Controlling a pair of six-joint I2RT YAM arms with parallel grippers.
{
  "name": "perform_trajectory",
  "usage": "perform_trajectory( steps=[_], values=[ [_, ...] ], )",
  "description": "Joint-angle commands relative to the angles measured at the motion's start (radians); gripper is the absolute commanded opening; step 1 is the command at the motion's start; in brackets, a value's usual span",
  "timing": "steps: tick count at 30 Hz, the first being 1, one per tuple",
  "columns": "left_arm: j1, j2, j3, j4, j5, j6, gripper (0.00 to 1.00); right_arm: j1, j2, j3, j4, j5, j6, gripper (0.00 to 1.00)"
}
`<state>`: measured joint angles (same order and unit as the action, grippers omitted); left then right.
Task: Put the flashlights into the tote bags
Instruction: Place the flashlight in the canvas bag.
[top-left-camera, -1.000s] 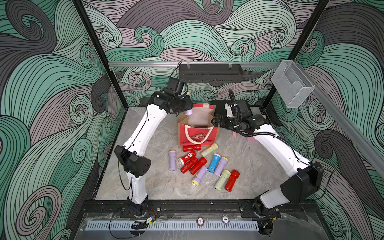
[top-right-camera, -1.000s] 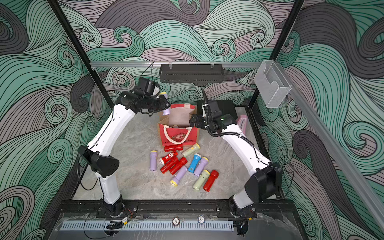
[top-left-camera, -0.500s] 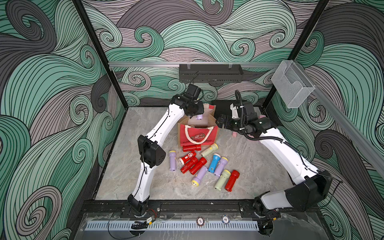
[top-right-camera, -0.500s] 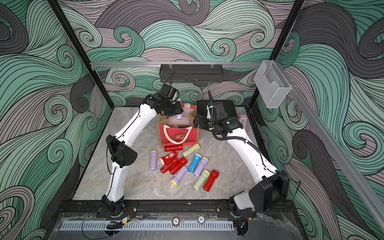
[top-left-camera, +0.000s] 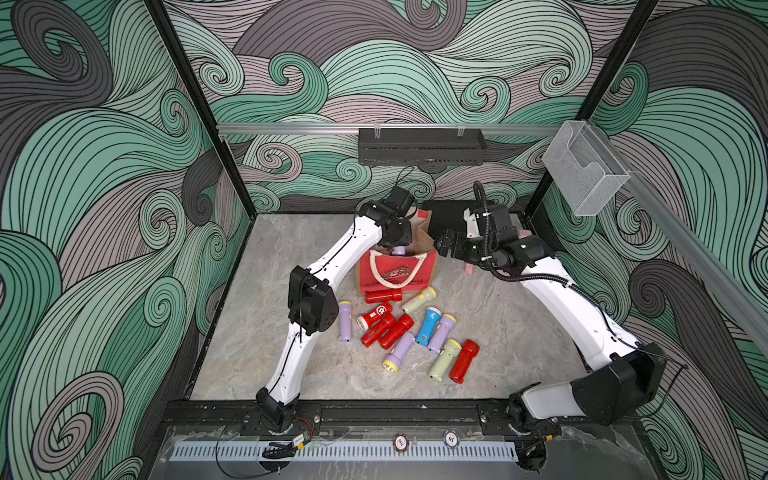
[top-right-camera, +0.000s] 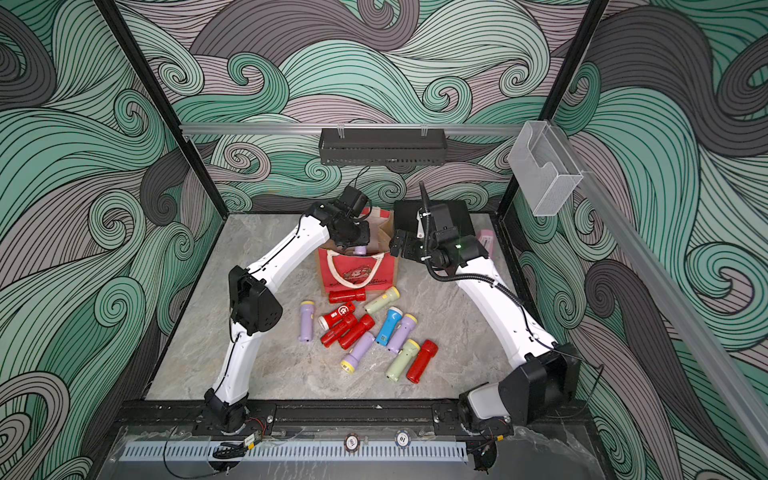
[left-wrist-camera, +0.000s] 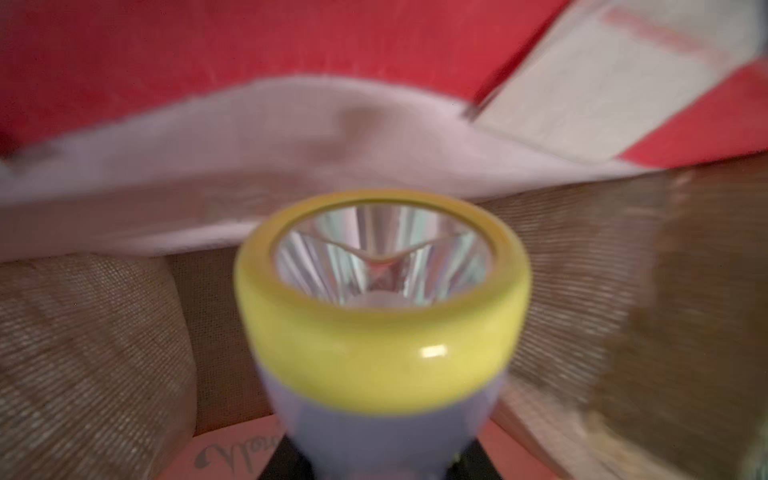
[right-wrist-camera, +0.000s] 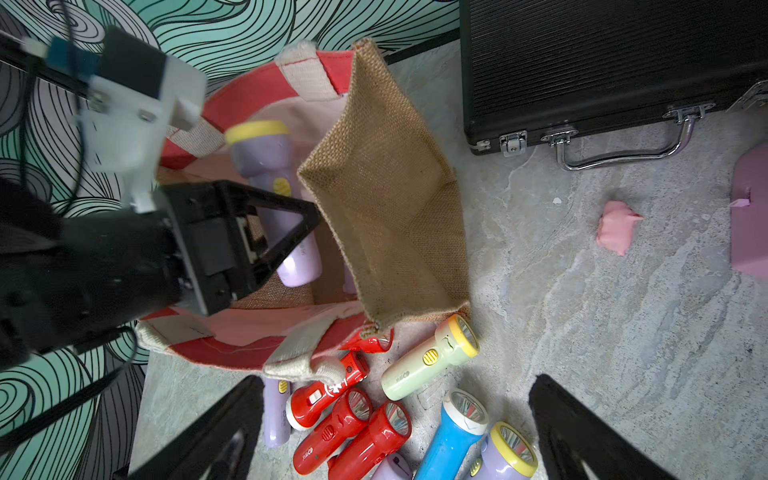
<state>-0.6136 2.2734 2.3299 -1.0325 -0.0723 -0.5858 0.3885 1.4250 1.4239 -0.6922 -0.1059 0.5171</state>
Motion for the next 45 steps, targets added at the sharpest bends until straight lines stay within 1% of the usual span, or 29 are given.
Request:
perform_trajectory(
  steps=[1, 11, 16, 24, 27, 34, 45],
  values=[
    [-0.005, 0.024, -0.013, -0.004, -0.041, 0.006, 0.0, -0.003, -0.021, -0.014, 0.003, 0.005, 0.016, 1.0],
    [-0.003, 0.083, -0.033, 0.0, -0.074, 0.027, 0.0, -0.005, -0.033, -0.018, 0.002, 0.007, 0.009, 1.0],
    [-0.009, 0.113, 0.038, -0.069, -0.142, 0.026, 0.0, -0.005, -0.033, -0.017, 0.0, 0.007, 0.008, 0.99],
    [-0.056, 0.083, 0.125, -0.113, -0.236, 0.075, 0.0, -0.006, -0.035, -0.027, 0.001, 0.01, 0.007, 0.99],
    [-0.063, 0.097, 0.158, -0.135, -0.242, 0.08, 0.0, -0.005, -0.026, -0.021, 0.001, 0.006, 0.009, 0.99],
    [-0.063, 0.138, 0.159, -0.138, -0.243, 0.123, 0.0, -0.005, -0.035, -0.022, -0.002, 0.008, 0.004, 0.99],
    [-0.054, 0.199, 0.16, -0.1, -0.216, 0.127, 0.0, -0.007, -0.069, -0.023, -0.042, 0.03, -0.011, 1.0]
  ],
)
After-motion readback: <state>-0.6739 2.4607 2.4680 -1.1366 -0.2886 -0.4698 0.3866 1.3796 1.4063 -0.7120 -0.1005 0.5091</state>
